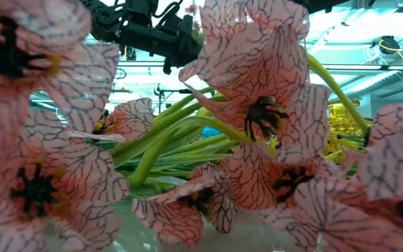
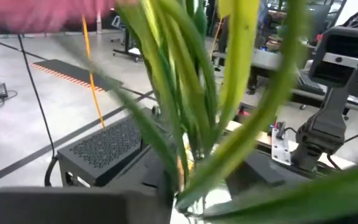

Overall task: Sort flowers into vase by color
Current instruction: Put the top pink flowers into the blue vase

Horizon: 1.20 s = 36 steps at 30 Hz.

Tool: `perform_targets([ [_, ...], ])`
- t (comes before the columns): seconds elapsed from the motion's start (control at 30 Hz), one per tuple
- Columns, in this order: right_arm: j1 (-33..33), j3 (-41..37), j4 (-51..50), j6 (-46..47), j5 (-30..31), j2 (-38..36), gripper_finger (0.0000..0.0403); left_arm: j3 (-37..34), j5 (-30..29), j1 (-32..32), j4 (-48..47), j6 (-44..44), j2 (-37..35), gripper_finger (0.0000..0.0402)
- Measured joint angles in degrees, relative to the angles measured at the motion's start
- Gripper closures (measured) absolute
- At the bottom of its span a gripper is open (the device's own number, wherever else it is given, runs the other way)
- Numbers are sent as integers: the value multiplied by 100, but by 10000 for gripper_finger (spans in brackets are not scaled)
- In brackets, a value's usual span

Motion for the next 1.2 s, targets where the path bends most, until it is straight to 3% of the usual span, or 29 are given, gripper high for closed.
perform_targets([
  [0.23, 4, 0, 2, 10, 0, 0, 255, 0, -12, 15, -315, 3, 0, 194],
  [0.53, 4, 0, 0, 12, -2, 0, 255, -2, 114, 70, -898, 26, 0, 154],
  [0.87, 4, -4, -246, 16, -4, -2, 255, -9, -294, 181, -1534, 461, -328, 141],
  [1.03, 4, -4, -444, 100, -18, -2, 255, -8, 227, 249, -2026, 516, -698, 141],
  [1.2, 4, -4, -588, 250, -25, -2, 255, -7, 293, 258, -3026, 745, -1077, 141],
])
